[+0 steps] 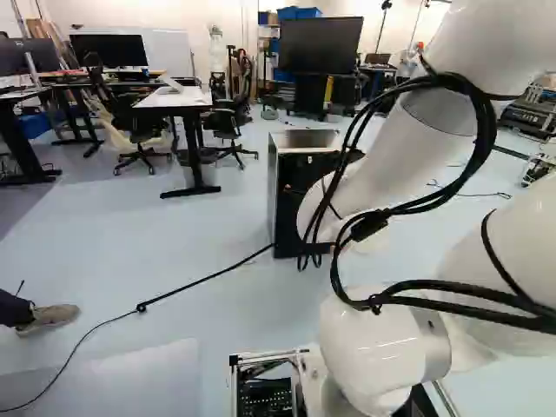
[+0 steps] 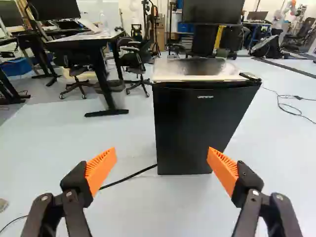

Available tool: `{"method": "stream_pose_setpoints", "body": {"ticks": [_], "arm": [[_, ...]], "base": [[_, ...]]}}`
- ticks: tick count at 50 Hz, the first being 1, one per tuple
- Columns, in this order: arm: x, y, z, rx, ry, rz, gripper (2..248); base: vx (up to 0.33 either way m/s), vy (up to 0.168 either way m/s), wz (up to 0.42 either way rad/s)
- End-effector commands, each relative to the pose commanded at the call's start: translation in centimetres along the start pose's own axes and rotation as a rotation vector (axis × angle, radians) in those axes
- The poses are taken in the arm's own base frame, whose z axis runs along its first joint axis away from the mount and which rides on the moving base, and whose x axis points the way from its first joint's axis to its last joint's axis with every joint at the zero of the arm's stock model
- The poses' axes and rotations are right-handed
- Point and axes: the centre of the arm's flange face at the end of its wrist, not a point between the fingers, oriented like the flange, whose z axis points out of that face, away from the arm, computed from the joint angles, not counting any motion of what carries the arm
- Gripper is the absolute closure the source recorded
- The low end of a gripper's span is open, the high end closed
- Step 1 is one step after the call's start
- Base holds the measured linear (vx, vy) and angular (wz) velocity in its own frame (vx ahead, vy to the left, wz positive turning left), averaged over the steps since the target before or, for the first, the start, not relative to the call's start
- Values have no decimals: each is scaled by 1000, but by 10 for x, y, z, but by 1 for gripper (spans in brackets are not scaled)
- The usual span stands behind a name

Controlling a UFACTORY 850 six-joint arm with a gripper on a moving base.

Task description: Open the fridge door

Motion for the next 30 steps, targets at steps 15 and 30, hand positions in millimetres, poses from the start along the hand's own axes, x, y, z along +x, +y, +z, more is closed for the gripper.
{"method": "stream_pose_setpoints", "body": {"ticks": [15,30], "arm": [[0,0,0,0,0,0,3],[3,0,5,0,-3,0,3]], "base": [[0,0,0],[0,0,0]]}}
